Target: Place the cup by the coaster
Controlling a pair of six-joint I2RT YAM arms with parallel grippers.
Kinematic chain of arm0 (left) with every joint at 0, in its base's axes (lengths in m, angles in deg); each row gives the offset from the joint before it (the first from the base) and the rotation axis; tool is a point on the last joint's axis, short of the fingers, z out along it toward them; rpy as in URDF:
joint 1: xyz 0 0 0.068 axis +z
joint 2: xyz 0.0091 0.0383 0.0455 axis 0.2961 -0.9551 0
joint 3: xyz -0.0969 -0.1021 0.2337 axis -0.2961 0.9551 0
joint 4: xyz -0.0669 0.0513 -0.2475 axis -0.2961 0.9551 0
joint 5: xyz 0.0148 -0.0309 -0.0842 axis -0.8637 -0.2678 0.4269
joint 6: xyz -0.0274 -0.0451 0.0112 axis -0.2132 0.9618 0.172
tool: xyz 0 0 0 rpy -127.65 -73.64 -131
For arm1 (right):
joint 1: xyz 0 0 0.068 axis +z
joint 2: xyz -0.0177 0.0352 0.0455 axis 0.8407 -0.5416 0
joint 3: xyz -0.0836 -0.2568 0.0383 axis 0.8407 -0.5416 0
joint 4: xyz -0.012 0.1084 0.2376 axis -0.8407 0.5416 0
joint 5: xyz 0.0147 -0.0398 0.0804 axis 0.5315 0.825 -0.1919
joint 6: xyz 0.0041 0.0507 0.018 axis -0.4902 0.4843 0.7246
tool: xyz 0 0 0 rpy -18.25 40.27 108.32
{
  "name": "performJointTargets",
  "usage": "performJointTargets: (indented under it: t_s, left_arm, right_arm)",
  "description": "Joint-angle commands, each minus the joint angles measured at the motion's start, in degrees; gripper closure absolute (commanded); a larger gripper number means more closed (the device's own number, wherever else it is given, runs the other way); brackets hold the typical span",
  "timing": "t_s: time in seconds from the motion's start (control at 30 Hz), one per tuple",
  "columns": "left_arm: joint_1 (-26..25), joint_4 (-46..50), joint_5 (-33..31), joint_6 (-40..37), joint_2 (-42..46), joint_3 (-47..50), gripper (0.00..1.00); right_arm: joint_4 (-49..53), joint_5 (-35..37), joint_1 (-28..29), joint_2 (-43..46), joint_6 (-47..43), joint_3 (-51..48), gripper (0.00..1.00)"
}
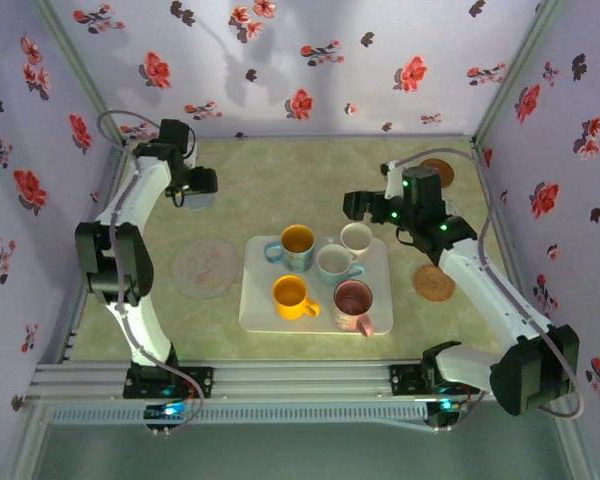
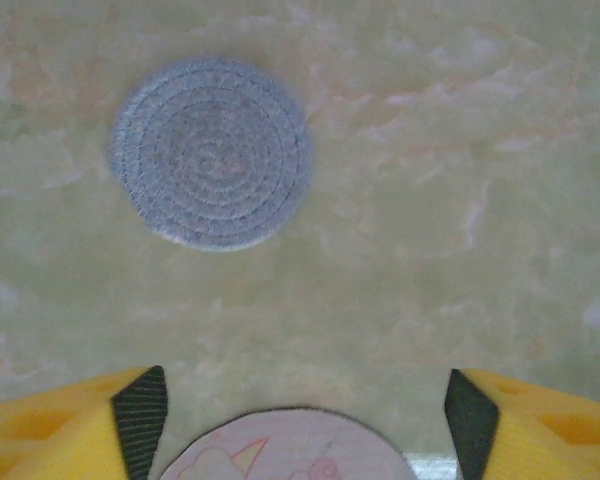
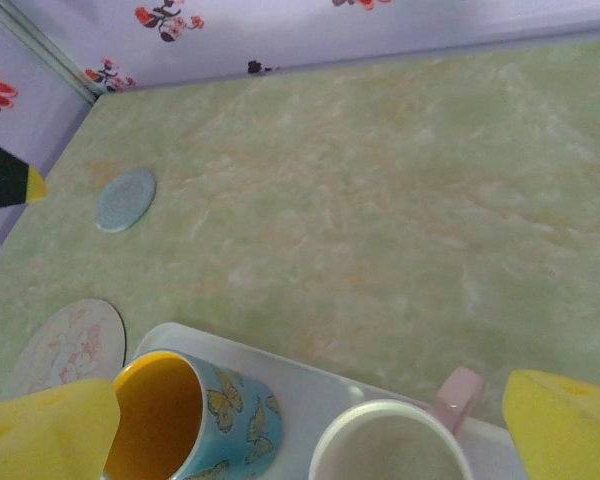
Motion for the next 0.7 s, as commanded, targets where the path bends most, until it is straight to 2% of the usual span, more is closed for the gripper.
performJointTargets:
  t_s: [0.0, 0.4, 0.47, 0.57, 0.67]
  left_arm:
    - [0.08, -0.86, -0.23, 1.03, -3.09, -2.66, 0.31]
    - [1.35, 2.26, -4.33, 2.68, -12.80, -11.17, 0.64]
    - [1.75, 1.03, -5.06, 2.91, -13.39, -10.92, 0.67]
    - [2.50, -2.53, -5.69, 3.66, -13.46, -8.96, 0.82]
    - [3.48, -4.01, -5.68, 4.67, -14.21, -8.73, 0.86]
  right_arm:
    - [-2.52, 1.81, 1.52, -1.00, 0.91, 1.42, 0.00]
    - [-4.39, 3.21, 2.78, -4.93, 1.87, 1.81, 0.00]
    - [-4.50, 3.55, 2.96, -5.41, 1.73, 2.11, 0.00]
    - [-4.48, 4.46, 3.13, -5.95, 1.79, 2.18, 0.00]
    - [-4.52, 4.76, 3.22, -6.40, 1.57, 2.20, 0.00]
